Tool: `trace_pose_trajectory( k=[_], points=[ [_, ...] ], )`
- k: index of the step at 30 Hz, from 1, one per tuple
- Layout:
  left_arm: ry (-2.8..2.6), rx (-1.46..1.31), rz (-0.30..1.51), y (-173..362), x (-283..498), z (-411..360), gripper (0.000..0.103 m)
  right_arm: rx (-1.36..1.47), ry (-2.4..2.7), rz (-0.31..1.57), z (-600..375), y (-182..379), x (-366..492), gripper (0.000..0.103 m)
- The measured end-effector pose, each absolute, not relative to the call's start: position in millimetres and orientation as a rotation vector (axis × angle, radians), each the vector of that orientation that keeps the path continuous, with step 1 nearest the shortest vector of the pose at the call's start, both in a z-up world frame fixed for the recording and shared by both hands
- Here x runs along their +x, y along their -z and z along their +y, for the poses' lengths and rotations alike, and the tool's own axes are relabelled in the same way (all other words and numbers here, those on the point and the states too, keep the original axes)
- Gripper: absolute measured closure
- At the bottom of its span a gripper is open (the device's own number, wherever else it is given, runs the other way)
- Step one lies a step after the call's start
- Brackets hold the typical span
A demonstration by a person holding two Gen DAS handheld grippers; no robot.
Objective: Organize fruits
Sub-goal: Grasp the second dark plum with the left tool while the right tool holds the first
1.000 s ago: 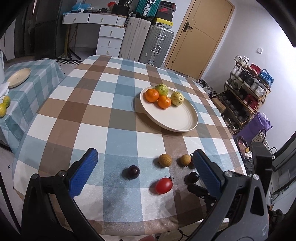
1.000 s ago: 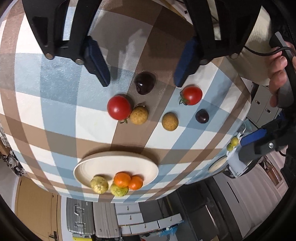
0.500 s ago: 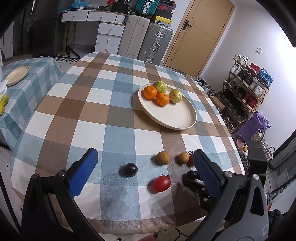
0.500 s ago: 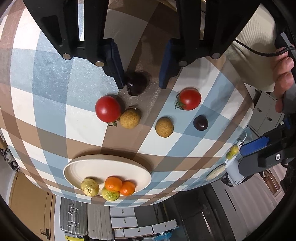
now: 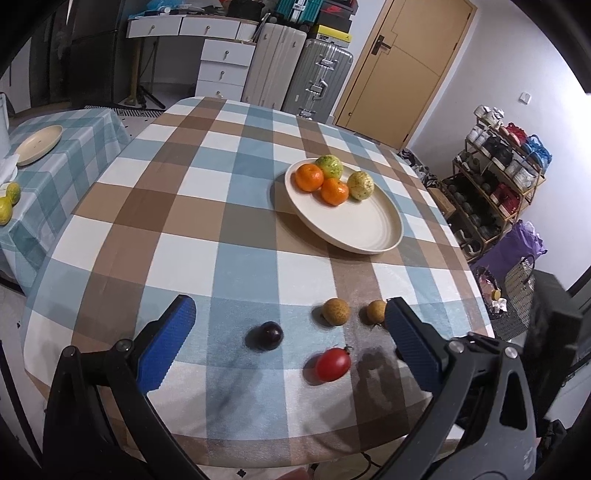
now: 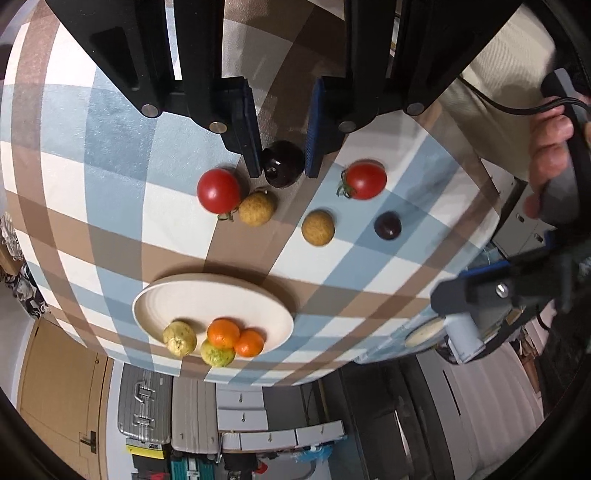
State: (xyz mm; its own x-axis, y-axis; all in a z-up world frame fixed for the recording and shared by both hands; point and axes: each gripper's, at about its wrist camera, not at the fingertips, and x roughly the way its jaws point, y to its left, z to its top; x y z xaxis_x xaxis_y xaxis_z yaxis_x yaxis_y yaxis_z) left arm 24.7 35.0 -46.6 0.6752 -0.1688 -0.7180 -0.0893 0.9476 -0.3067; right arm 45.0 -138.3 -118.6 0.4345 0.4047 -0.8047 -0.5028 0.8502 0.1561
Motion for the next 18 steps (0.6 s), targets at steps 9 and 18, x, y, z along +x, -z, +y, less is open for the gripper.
trace_pose_trajectory(
  k=[9,18],
  points=[
    [0.024,-0.28,0.918,64,37,53,0.001,-0.033,-0.566,0.917,-158,98,41,0.079],
    [0.048,-0.31,1.023,91,50,47,0.001,0.005,-0.574,0.891,-165,89,39,0.079]
  ],
)
